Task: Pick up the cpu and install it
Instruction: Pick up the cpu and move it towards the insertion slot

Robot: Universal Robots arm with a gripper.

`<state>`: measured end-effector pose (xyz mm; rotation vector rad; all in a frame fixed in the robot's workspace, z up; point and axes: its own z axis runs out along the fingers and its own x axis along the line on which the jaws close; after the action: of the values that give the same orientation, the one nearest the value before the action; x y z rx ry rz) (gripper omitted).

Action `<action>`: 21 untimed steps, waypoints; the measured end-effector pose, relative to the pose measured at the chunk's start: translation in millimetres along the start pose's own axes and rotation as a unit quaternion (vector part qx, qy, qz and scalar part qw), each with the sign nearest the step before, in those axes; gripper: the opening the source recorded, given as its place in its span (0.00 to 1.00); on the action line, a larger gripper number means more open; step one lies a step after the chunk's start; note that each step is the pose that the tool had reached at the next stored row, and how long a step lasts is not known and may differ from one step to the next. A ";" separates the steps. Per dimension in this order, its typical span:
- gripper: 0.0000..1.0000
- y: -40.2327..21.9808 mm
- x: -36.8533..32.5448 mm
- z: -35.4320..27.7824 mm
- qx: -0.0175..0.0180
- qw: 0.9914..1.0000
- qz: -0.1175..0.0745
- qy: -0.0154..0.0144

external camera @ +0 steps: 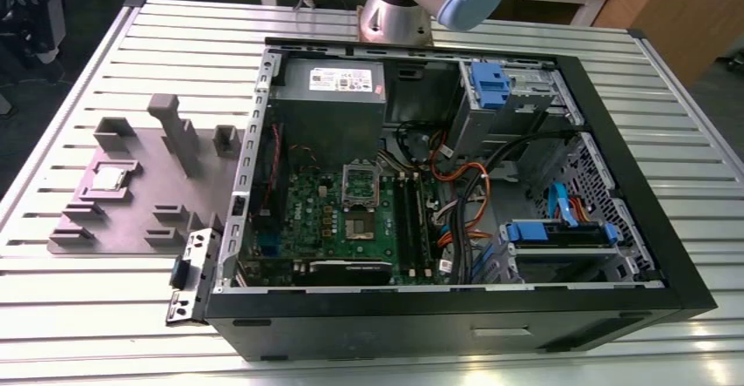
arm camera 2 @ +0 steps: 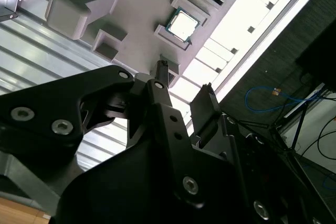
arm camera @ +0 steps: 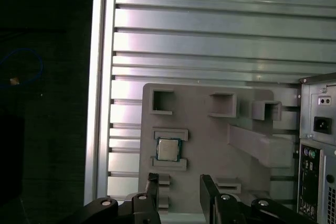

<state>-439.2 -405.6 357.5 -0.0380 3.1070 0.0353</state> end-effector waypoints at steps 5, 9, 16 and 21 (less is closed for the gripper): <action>0.44 0.0 0.0 0.2 0.000 1.000 0.000 0.000; 0.44 0.0 0.0 0.4 0.000 1.000 0.000 0.000; 0.44 -0.1 0.2 6.0 -0.001 1.000 0.000 0.000; 0.44 -0.1 0.3 6.5 -0.001 1.000 0.000 0.000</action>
<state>-439.2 -405.6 351.0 -0.0378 3.1069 0.0387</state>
